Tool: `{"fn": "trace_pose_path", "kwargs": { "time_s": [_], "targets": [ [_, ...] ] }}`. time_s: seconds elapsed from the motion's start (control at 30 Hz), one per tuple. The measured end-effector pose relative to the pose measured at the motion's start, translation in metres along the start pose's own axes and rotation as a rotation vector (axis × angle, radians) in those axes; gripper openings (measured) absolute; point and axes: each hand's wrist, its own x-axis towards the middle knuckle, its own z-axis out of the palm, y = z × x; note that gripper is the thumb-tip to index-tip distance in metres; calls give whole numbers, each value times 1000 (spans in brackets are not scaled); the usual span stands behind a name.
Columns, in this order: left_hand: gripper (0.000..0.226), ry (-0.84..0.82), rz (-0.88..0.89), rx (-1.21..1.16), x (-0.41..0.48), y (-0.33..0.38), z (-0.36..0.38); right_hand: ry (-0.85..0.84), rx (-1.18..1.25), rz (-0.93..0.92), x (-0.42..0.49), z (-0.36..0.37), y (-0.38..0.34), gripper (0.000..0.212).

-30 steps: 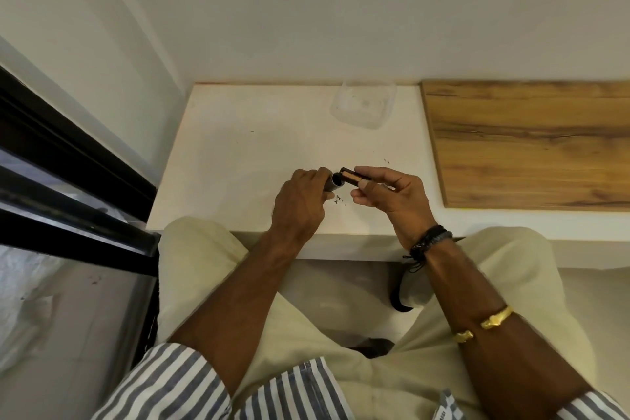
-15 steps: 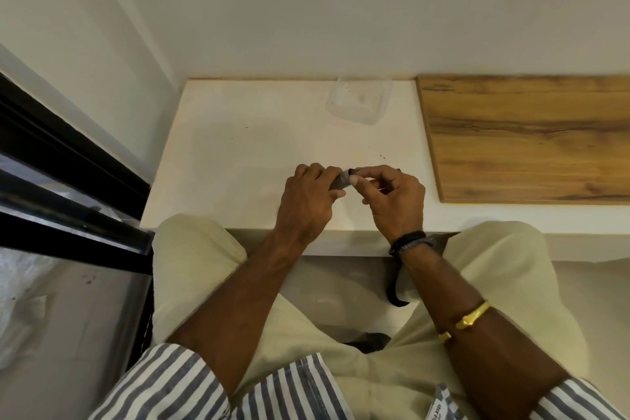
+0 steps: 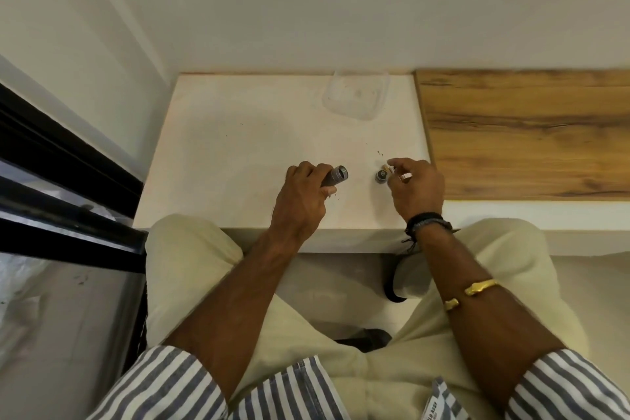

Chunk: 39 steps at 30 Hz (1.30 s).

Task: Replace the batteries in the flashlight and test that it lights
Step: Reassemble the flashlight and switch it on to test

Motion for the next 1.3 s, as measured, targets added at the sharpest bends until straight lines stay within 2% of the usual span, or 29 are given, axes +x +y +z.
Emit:
{"fn": "trace_pose_path", "kwargs": {
  "time_s": [0.13, 0.33, 0.43, 0.57, 0.63, 0.77, 0.83, 1.07, 1.3],
  "targets": [
    [28, -20, -5, 3, -3, -1, 1, -114, -250, -59, 2, 14, 4, 36],
    [29, -35, 7, -3, -4, 0, 1, -105, -345, -111, 6, 23, 9, 25],
    [30, -21, 3, -1, -4, 1, 1, -66, -242, -156, 5, 18, 2, 24],
    [33, 3, -11, 7, -1, 2, 2, -34, 192, -183, -4, 9, -21, 23],
    [36, 4, -7, 15, 0, 3, 2, -74, 305, -184, -12, 3, -29, 25],
    [36, 20, 29, 37, -1, 3, 1, -211, 311, -330, -24, -9, -36, 35],
    [37, 16, 48, 60, -2, 4, 0, -255, 342, -313, -28, -13, -39, 37],
    [36, 18, 102, 61, -4, 6, -2, -263, 280, -315, -32, -15, -41, 27],
    [35, 3, 134, 62, -4, 4, -2, -286, 121, -434, -31, -22, -43, 25]
  ]
}}
